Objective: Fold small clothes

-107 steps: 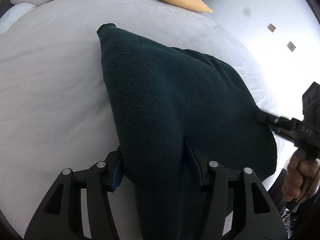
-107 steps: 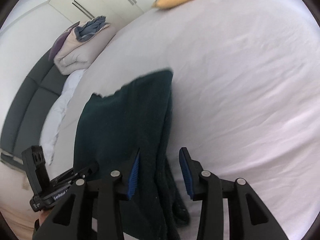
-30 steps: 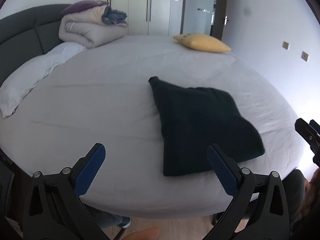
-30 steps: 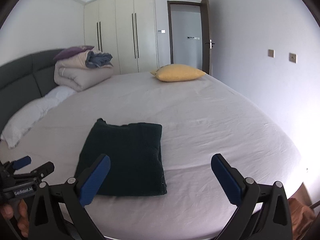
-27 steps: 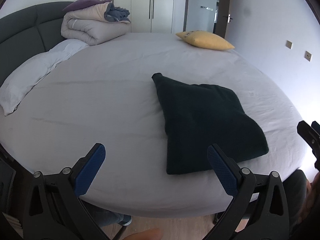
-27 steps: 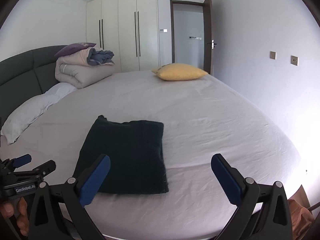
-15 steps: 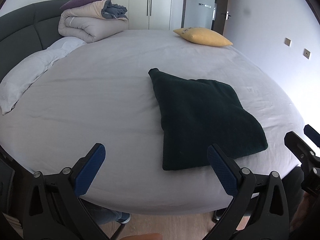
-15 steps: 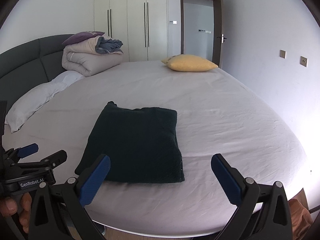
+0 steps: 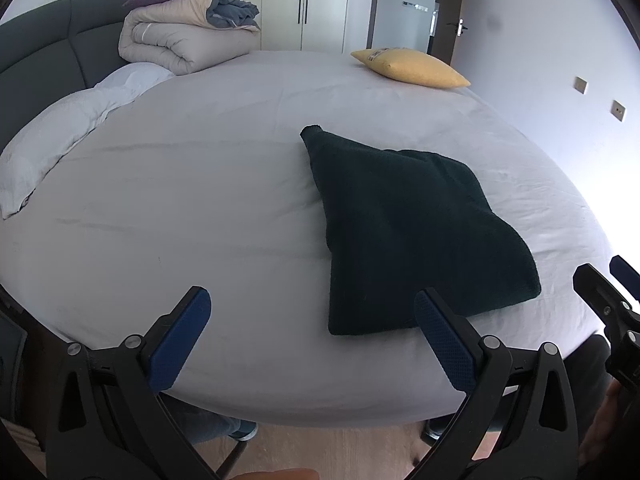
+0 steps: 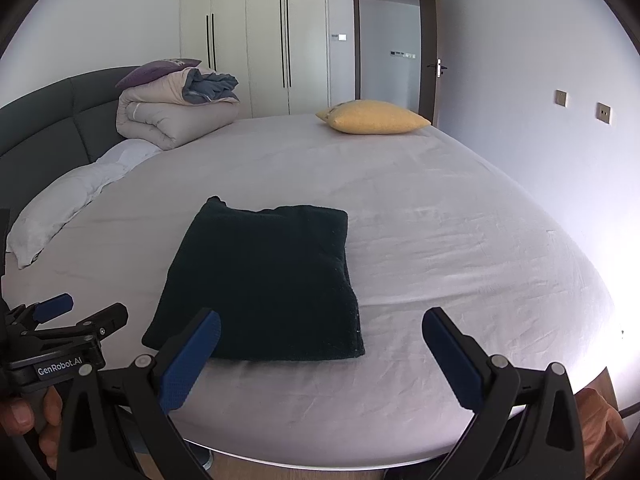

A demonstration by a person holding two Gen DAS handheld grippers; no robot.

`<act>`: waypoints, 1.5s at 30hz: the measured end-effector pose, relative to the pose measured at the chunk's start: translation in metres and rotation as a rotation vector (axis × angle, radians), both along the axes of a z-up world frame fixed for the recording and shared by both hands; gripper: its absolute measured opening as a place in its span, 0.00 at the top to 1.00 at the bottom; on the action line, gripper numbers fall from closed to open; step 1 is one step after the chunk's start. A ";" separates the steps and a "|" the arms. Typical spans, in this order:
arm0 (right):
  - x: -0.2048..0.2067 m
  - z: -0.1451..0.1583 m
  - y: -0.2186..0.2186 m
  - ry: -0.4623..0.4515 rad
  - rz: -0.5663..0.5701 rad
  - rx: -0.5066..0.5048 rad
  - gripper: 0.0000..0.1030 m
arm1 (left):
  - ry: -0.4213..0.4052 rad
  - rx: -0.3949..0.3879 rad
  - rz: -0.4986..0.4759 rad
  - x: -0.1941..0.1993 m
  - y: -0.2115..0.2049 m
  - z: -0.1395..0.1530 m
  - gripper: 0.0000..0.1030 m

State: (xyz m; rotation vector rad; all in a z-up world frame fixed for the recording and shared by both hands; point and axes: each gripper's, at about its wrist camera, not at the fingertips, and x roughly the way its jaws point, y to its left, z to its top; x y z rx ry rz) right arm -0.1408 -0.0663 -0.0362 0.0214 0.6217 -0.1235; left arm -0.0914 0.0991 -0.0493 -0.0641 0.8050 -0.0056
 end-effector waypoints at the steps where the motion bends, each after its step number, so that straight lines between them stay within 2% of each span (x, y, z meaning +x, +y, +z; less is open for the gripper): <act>1: 0.000 -0.001 0.001 0.001 -0.001 0.000 0.00 | 0.001 0.000 0.001 0.000 0.000 -0.001 0.00; 45: 0.002 -0.012 -0.005 0.033 -0.019 0.032 0.00 | 0.011 0.001 0.000 0.002 0.000 -0.007 0.00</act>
